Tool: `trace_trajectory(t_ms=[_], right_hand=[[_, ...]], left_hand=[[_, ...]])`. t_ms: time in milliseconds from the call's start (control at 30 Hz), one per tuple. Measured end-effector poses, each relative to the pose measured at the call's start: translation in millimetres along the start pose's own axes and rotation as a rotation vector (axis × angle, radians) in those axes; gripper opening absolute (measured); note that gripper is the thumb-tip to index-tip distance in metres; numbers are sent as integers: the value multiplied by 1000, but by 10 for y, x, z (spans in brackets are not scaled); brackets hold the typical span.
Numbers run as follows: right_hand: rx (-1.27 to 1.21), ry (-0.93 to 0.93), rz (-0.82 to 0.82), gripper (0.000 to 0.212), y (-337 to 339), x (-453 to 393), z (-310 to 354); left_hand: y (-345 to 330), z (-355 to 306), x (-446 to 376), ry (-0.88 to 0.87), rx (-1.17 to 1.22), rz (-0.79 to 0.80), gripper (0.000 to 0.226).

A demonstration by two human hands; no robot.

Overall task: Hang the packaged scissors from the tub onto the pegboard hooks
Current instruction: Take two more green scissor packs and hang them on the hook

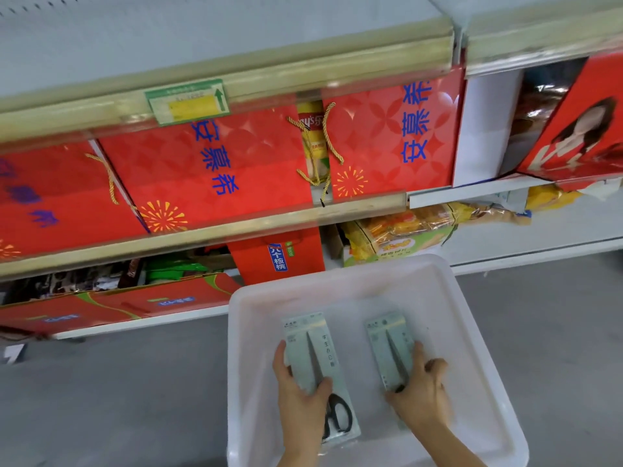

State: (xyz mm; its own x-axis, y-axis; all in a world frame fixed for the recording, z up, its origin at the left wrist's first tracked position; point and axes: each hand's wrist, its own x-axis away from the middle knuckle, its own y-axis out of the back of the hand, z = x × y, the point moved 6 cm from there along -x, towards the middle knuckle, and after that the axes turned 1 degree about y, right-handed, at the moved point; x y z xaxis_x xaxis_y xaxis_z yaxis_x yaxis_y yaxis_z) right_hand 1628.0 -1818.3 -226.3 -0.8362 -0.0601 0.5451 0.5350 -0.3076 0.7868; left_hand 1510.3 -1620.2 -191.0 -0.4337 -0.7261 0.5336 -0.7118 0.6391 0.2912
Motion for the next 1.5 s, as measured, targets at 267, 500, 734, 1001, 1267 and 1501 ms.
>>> trace_trajectory(t_ms=[267, 500, 734, 1001, 1267, 1501], right_hand=[[-189, 148, -36, 106, 649, 748, 702], [-498, 426, -207, 112, 1615, 1468, 1875], [-596, 655, -423, 114, 2208, 2048, 3047], [-768, 782, -577, 109, 2650, 2693, 4293], [-796, 850, -726, 108, 3101, 2929, 5224], [-791, 876, -777, 106, 3505, 2865, 5574]], left_hand=[[707, -983, 409, -220, 82, -111, 98], [1444, -2056, 622, -420, 199, -173, 99], [2318, -3089, 560, -638, 252, -234, 93], [3338, -4329, 375, -895, 261, -261, 91], [3868, -5432, 157, -1090, 292, -275, 90], [3859, -6012, -4, -1120, 351, -239, 88]])
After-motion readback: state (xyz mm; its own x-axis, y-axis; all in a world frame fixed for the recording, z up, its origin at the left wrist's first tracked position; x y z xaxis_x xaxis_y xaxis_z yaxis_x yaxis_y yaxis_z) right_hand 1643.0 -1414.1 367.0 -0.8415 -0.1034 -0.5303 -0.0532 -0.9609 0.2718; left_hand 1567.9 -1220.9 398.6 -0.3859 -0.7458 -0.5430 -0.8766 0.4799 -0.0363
